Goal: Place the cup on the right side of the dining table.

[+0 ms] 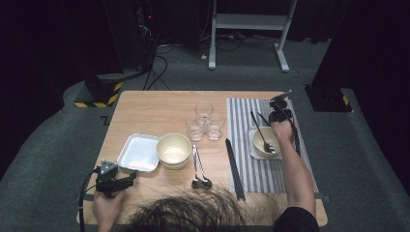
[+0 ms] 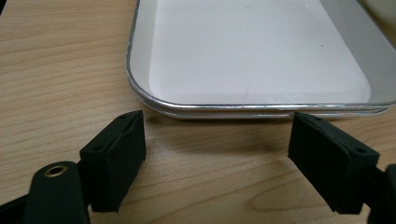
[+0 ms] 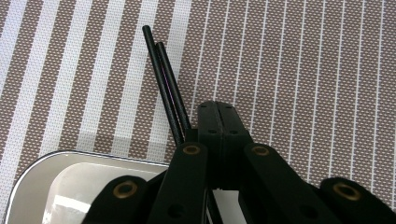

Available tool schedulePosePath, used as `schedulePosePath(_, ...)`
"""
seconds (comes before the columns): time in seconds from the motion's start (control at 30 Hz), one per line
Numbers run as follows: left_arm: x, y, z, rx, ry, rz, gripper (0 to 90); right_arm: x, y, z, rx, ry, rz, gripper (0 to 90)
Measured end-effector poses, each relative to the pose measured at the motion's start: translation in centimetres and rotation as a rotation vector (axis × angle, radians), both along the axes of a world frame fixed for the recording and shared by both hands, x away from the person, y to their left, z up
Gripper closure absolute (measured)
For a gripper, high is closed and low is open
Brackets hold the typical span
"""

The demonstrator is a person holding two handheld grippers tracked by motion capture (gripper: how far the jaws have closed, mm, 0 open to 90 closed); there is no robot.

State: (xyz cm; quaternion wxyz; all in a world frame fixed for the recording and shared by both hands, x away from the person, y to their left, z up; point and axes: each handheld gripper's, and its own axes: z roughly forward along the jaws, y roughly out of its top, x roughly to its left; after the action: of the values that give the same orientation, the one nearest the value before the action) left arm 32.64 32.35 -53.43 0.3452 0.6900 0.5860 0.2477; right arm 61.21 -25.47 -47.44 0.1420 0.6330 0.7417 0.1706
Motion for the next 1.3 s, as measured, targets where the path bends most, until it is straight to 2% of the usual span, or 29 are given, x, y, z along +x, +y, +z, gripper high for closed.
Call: schedulePosePath(1.3,0.0,0.0,0.0,0.002,0.001,-0.002,19.2,-0.1,2.0,0.3,0.039,-0.011,0.032,89.8)
